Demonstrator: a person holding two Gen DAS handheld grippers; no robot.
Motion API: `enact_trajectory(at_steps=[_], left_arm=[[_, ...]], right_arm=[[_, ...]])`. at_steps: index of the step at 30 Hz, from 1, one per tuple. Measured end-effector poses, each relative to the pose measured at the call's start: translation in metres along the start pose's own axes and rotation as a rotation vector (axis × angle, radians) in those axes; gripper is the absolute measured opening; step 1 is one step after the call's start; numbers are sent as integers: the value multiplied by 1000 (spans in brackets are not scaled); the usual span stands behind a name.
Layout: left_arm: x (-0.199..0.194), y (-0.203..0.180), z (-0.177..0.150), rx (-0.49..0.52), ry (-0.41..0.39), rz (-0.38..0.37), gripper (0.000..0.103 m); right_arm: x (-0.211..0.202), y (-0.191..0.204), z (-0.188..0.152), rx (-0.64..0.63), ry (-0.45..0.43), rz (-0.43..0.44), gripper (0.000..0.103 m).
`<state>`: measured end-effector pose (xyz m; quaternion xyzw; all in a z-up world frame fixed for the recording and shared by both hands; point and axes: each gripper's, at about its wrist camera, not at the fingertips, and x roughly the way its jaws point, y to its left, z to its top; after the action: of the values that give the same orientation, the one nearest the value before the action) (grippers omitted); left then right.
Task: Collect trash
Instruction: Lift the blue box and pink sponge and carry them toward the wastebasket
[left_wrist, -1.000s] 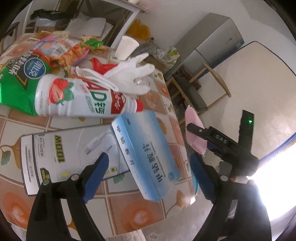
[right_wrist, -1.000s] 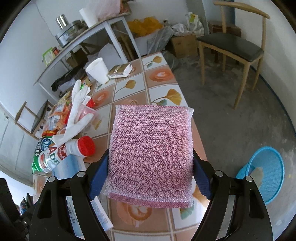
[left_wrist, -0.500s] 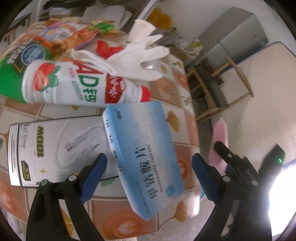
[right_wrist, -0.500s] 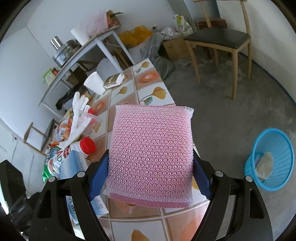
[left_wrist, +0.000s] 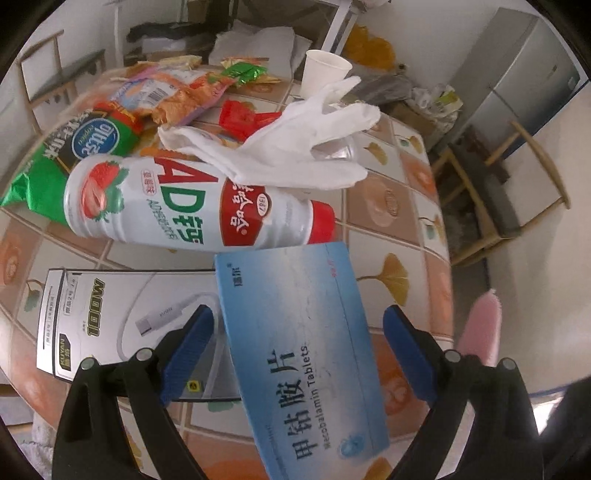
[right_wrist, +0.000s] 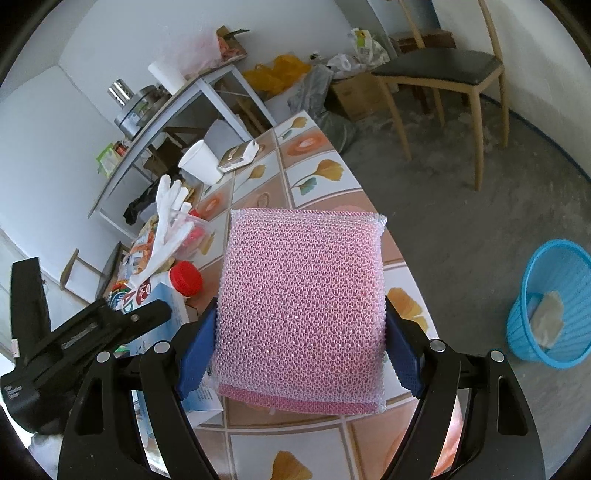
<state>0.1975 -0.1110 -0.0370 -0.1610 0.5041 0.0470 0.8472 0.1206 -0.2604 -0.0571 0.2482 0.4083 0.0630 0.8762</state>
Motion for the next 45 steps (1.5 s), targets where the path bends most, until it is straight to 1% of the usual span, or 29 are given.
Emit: enact_trajectory(at_steps=[2, 5, 8, 10, 12, 15, 17, 19, 21, 25, 30, 32, 36, 40, 41, 44, 45], left_arm=[[2, -4, -2, 32, -12, 31, 91], [2, -2, -4, 54, -29, 35, 91], [2, 0, -4, 89, -34, 16, 91], [1, 1, -4, 104, -33, 2, 85], [-2, 7, -3, 107, -28, -27, 84], [-6, 14, -4, 122, -27, -49, 83], [-10, 19, -6, 126, -27, -80, 82], [-16, 26, -8, 129, -25, -144, 81], [-21, 31, -9, 144, -31, -186, 81], [-41, 36, -16, 197, -93, -276, 80], [-63, 28, -16, 246, -168, -352, 78], [-70, 21, -14, 261, -180, -386, 78], [-78, -12, -8, 316, -185, -449, 78], [-80, -62, -6, 378, -162, -523, 78], [-80, -76, -8, 400, -155, -539, 78], [-71, -129, -15, 471, -108, -584, 78], [-63, -153, -20, 496, -72, -600, 78]], right_arm=[[-2, -3, -1, 6, -3, 3, 77], [-4, -6, -1, 11, -7, 0, 77], [-5, -9, -2, 16, -8, -4, 77], [-6, -10, -2, 15, -9, -5, 77], [-8, -12, -3, 14, -10, -4, 77], [-11, -13, -2, 13, -14, -2, 77], [-13, -14, -2, 11, -15, -3, 77], [-14, -14, -2, 8, -17, -4, 77], [-16, -16, -2, 10, -18, 2, 77], [-23, -21, -1, 25, -34, 19, 77], [-28, -28, 2, 53, -45, 34, 77], [-34, -33, 4, 70, -63, 38, 77], [-51, -51, 12, 124, -108, 41, 77], [-79, -85, 18, 191, -172, -13, 77], [-89, -99, 19, 219, -190, -37, 77], [-107, -132, 20, 278, -211, -97, 77], [-112, -147, 19, 303, -214, -121, 77]])
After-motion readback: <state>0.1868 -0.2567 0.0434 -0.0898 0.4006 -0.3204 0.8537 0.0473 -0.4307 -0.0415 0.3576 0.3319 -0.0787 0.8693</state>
